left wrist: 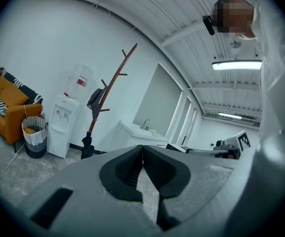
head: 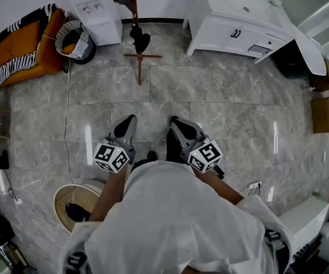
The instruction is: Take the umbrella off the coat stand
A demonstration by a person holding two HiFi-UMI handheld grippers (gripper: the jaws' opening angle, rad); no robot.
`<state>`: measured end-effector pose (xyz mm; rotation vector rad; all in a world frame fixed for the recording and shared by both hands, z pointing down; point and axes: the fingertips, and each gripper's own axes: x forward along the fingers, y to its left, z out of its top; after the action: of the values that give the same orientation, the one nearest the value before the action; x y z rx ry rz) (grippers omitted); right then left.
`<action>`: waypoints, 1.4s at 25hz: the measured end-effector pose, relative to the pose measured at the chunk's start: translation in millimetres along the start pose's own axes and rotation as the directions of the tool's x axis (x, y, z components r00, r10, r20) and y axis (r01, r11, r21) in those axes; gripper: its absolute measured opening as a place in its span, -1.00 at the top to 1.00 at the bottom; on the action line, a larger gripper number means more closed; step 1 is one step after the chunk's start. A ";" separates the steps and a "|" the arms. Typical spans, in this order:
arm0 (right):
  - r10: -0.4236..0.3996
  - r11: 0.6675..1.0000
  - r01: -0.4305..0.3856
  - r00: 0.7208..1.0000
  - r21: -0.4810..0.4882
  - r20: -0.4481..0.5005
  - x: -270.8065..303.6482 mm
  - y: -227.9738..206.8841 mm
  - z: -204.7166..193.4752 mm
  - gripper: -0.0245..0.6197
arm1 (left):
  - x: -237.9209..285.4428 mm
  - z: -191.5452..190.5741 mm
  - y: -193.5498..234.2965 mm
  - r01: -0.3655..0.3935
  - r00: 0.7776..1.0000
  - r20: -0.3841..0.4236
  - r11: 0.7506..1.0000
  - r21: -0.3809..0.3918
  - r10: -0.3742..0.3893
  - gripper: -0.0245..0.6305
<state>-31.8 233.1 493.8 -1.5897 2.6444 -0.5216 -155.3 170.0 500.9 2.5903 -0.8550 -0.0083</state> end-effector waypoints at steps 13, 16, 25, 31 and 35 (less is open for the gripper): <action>0.122 0.992 -0.121 0.993 -0.030 0.007 98.5 -153.4 80.6 0.88 | 153.3 57.9 54.1 -0.142 0.990 -0.002 0.990 0.008 0.142 0.87; 0.154 0.988 -0.154 0.988 -0.007 0.004 114.6 -182.5 90.5 0.88 | 179.1 69.2 63.4 -0.185 0.983 0.006 0.983 -0.008 0.185 0.87; 0.236 0.971 -0.235 0.971 0.037 -0.033 181.1 -243.8 98.0 0.88 | 233.4 95.0 107.4 -0.265 0.964 0.019 0.964 0.001 0.265 0.87; 0.231 0.973 -0.231 0.970 0.014 -0.074 241.6 -261.3 102.0 0.88 | 265.6 105.3 171.8 -0.260 0.965 0.037 0.965 -0.030 0.261 0.87; 0.179 0.984 -0.177 0.979 0.035 -0.096 280.7 -275.8 110.1 0.88 | 290.1 98.2 218.5 -0.240 0.970 0.018 0.967 -0.090 0.242 0.87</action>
<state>88.4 -157.0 513.9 -1.3360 2.8027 -0.6378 -57.0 -192.1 529.7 2.3948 -1.1489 -0.0131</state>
